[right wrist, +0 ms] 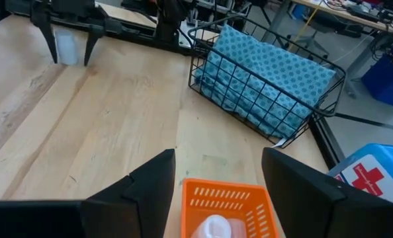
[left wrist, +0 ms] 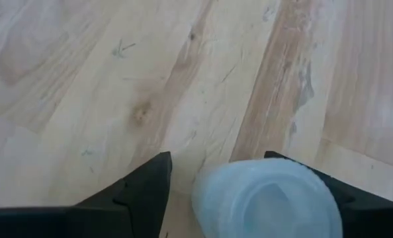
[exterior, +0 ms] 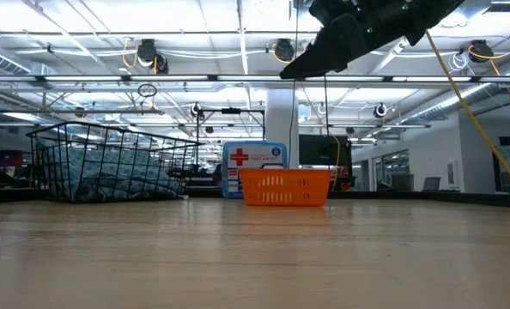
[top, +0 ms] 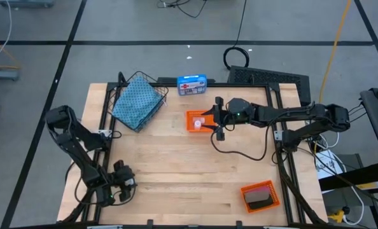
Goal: Pick & place medical supplies in basket/bin
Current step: Put the transparent pill bottle into the top orange bin
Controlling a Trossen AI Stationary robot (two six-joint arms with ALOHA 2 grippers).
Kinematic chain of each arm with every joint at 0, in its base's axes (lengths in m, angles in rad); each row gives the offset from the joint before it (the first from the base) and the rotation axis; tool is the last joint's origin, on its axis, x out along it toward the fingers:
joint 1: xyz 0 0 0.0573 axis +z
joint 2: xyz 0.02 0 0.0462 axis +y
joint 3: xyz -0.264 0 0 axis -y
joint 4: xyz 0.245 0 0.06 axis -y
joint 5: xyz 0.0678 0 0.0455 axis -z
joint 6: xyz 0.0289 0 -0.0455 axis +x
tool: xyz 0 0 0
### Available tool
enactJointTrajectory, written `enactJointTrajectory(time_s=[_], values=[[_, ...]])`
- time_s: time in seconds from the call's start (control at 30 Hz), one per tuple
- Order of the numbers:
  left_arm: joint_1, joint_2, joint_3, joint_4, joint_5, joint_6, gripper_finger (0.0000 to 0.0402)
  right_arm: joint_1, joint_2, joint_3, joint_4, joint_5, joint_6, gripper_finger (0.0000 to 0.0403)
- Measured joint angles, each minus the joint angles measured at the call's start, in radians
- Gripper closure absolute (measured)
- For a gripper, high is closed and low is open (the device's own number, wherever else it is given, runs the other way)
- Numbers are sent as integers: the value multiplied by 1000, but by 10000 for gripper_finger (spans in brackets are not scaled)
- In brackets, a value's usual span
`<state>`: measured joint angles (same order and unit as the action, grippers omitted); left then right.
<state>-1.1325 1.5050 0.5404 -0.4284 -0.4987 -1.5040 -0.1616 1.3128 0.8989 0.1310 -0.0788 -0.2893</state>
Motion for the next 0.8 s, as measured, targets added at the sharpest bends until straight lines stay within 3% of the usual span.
enactJointTrajectory(time_s=[0.43,0.8], values=[[-43,20,12,20,-34,-21,184,0,0,0,0,3,-3,190],[-47,19,33,81,59,-23,179,0,0,0,0,3,-3,191]])
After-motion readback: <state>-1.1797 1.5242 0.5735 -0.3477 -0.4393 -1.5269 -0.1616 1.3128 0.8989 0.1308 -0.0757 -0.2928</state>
